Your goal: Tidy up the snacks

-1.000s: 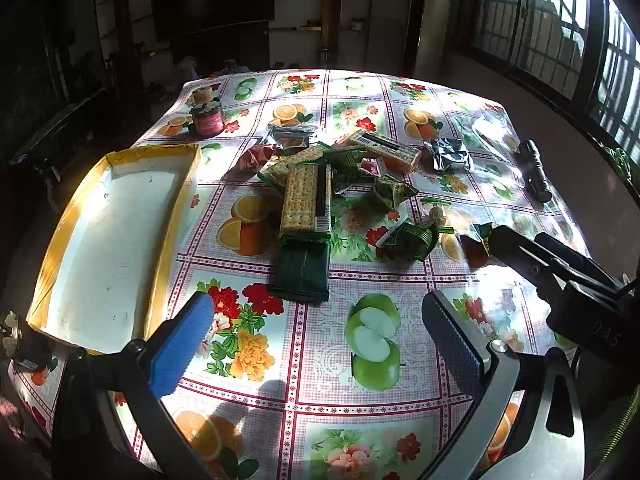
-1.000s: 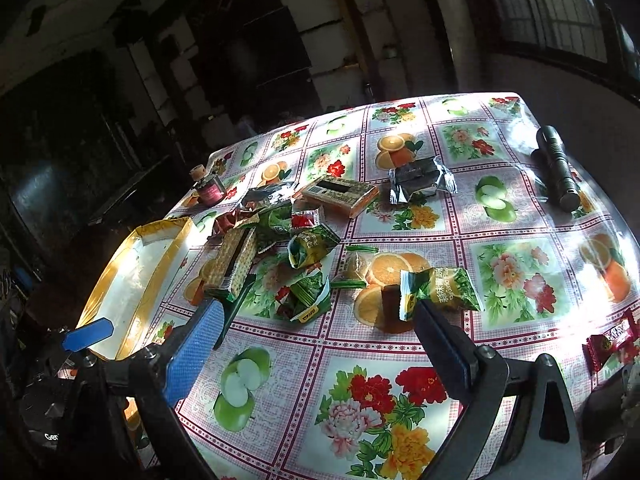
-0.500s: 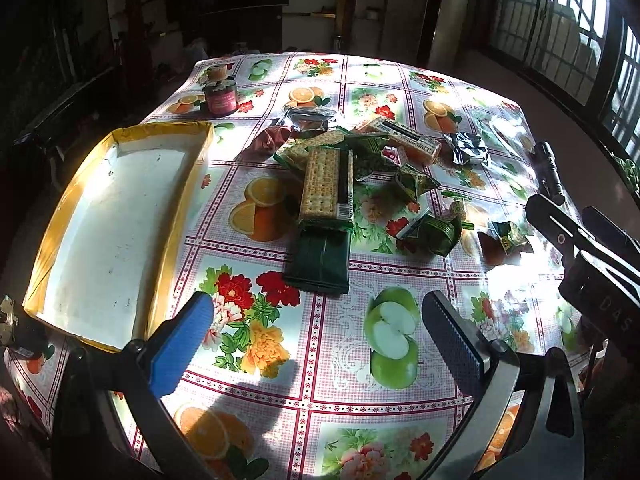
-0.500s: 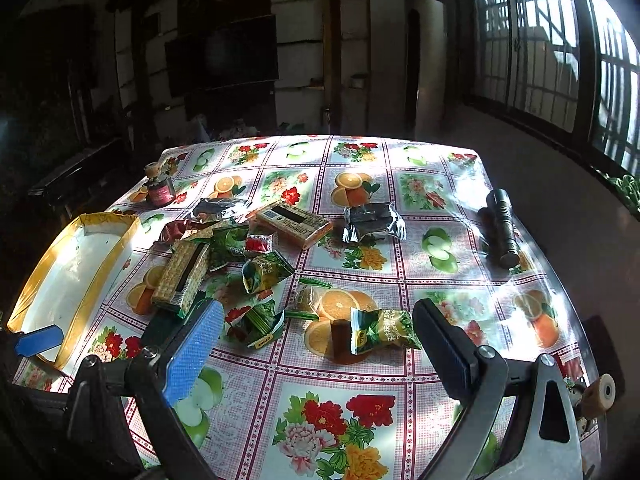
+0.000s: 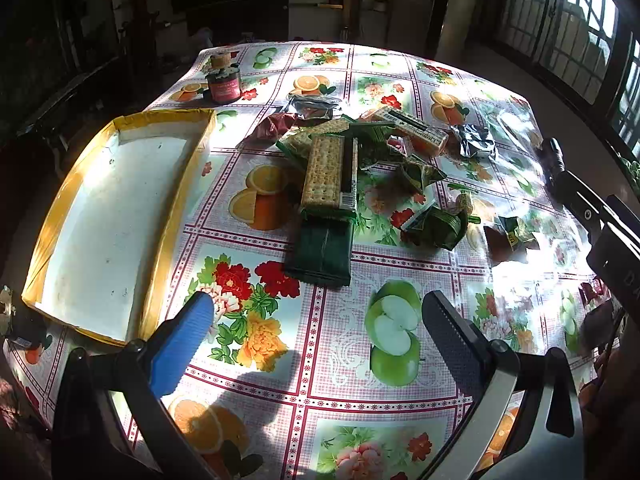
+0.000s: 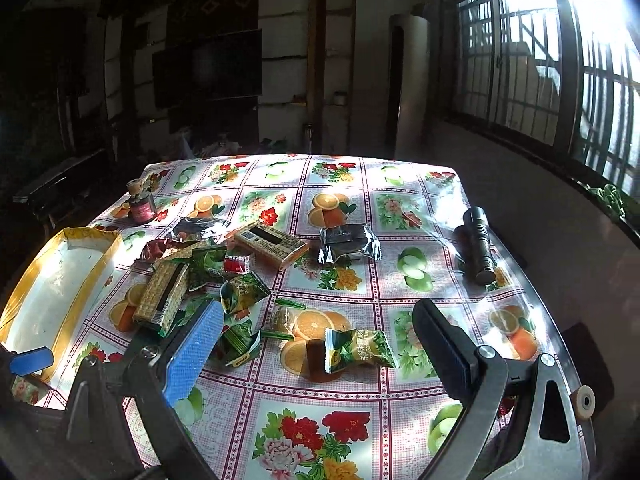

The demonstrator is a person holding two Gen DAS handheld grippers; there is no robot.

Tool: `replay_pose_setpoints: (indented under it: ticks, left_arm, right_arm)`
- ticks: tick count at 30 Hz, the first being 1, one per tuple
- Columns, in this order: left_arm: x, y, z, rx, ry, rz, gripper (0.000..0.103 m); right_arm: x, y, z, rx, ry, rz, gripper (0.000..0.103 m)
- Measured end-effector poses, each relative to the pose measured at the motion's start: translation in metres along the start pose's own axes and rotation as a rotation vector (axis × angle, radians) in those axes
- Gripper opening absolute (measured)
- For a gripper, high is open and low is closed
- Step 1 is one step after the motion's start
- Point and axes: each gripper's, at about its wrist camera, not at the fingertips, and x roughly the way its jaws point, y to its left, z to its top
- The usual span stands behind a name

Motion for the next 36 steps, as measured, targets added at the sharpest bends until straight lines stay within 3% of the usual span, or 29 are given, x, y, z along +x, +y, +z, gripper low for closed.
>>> replay_pose_setpoints:
  ticks: [22, 24, 28, 33, 36]
  left_arm:
    - [0.009, 0.0, 0.001, -0.008, 0.029, 0.008, 0.103]
    - [0.009, 0.001, 0.001, -0.01, 0.028, 0.013, 0.103]
    - [0.014, 0.007, 0.005, 0.002, 0.032, 0.03, 0.103]
    - [0.023, 0.018, 0.013, -0.003, 0.039, 0.049, 0.103]
    - [0.031, 0.021, 0.021, -0.011, 0.052, 0.054, 0.103]
  right_arm:
    - [0.01, 0.001, -0.003, -0.035, 0.04, -0.04, 0.096]
    - [0.012, -0.002, -0.005, -0.021, 0.052, -0.01, 0.096]
    - [0.016, -0.014, -0.007, 0.034, 0.07, 0.135, 0.096]
    - [0.039, -0.019, -0.017, 0.082, 0.181, 0.329, 0.096]
    - [0.049, -0.009, -0.023, 0.055, 0.23, 0.399, 0.092]
